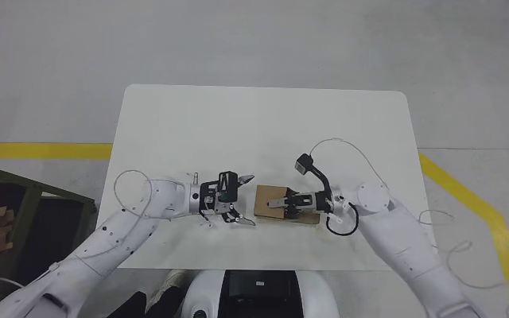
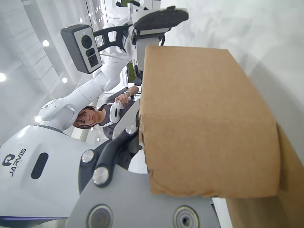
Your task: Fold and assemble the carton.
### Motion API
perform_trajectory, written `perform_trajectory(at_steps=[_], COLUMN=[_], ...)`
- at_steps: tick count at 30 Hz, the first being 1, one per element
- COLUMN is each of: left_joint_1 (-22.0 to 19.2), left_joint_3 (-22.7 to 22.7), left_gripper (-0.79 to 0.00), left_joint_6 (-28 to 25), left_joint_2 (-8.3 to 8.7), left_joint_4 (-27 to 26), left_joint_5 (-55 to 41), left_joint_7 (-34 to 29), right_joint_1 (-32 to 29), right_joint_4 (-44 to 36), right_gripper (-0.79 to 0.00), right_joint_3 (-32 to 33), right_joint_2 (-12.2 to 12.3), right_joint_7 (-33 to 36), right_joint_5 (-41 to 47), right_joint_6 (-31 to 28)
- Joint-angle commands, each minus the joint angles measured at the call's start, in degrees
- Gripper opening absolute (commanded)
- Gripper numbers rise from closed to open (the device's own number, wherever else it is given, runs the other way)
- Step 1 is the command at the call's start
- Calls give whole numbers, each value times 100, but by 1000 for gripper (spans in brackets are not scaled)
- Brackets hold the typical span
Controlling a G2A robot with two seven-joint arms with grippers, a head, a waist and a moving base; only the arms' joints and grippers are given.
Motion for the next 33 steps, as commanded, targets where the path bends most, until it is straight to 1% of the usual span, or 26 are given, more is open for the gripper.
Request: perform_trajectory(at_steps=[1,6,7,9,11,12,16,20,24,33], left_joint_1=[-43,-180,-208,-268,-317,-341,-414,-468,-522,-563], left_joint_3=[46,198,227,274,308,319,362,395,400,370], left_gripper=[0,0,0,0,0,0,0,0,0,0], left_joint_6=[15,-14,-38,-72,-85,-82,-86,-77,-91,-138], left_joint_2=[-45,-184,-210,-260,-304,-325,-407,-481,-536,-618], left_joint_4=[82,275,304,353,405,436,538,613,652,675], left_joint_5=[43,75,78,100,113,115,97,81,103,131], left_joint_7=[62,128,136,139,134,125,95,56,22,-91], right_joint_1=[96,304,334,387,433,451,467,401,236,-407], right_joint_4=[154,501,558,648,730,763,818,745,520,-162], right_gripper=[-785,-785,-727,-434,-28,0,0,0,0,0], right_joint_3=[-94,-293,-317,-355,-366,-365,-286,-98,222,1154], right_joint_2=[-46,-163,-181,-212,-235,-244,-249,-193,-75,225], right_joint_7=[9,-18,-25,-22,-22,-22,22,123,197,236], right_joint_5=[-6,-27,-29,-24,-4,10,121,167,148,287], right_joint_6=[-45,-167,-189,-217,-236,-250,-306,-331,-300,-206])
